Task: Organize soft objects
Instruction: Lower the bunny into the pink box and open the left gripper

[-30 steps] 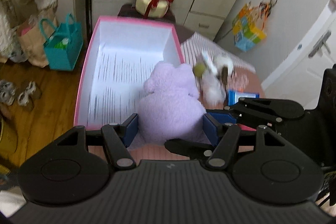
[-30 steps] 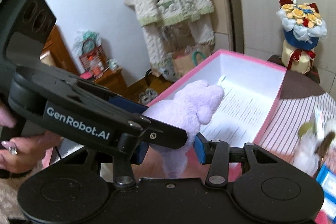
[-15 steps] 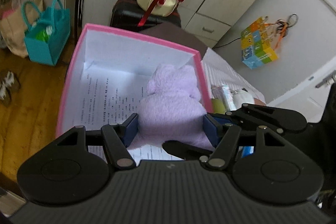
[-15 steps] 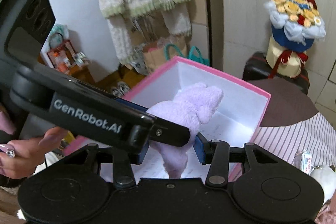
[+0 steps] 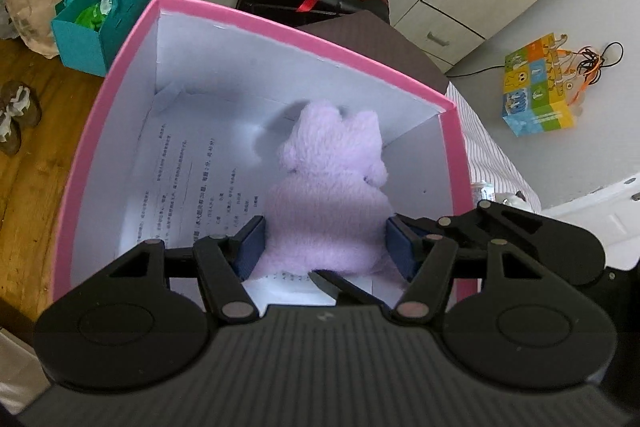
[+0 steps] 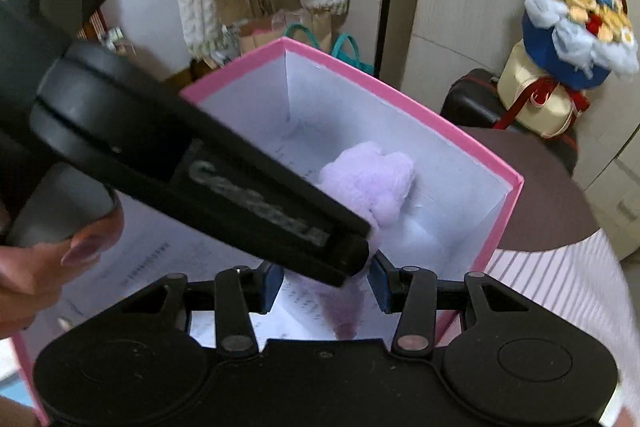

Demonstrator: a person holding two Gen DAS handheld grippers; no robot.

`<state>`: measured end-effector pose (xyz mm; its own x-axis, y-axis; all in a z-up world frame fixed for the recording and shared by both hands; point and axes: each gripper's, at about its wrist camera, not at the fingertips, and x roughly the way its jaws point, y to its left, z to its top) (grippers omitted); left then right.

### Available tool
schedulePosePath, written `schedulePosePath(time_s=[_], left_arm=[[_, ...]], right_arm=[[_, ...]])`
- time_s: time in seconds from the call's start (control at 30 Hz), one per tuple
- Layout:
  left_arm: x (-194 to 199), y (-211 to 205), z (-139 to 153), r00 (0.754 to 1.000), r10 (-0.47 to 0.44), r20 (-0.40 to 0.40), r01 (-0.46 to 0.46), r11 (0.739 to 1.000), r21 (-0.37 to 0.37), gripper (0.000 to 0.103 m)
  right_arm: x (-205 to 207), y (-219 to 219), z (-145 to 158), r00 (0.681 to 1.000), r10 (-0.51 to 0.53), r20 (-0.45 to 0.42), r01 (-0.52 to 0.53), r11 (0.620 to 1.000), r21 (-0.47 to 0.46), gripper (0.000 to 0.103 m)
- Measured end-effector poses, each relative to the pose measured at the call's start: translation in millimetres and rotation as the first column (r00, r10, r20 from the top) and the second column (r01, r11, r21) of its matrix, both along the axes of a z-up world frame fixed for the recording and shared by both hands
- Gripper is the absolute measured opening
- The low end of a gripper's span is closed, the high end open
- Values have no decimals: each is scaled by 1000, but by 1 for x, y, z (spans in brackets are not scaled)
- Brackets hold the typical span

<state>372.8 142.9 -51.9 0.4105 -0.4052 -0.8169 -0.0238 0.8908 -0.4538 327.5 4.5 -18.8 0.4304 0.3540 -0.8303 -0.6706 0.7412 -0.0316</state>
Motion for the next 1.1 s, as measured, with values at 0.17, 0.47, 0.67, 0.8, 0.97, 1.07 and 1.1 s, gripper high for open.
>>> schedulePosePath(time_s=[0.17,0.47,0.67,0.8,0.97,1.07,1.1], left_arm=[[1,0,-1,1000,0,-6,0,999,-46,58],[-30,9,29,989,-53,134,57,998,-25,63],[-78,13,59,961,-113,252,110,994,27,64],[-114,9,83,936,-156,314,131,986,101,64],[-157,-3,109,902,-214,374,161,973,168,64],[-184,-11,121,876,-256,408,190,962,196,64],[-192,-15,124,868,-269,418,200,959,203,64]], right_arm=[[-2,12,-6,996,-13,90,25,991,-130,51],[-29,-1,9,984,-9,178,29,993,-110,60],[-61,-36,40,986,-35,162,30,999,36,60],[-84,-68,57,991,-48,125,31,991,133,60],[-109,-95,75,992,-61,107,37,976,212,60],[-129,-112,85,990,-65,122,35,972,234,60],[-137,-117,88,990,-67,128,34,970,240,60]])
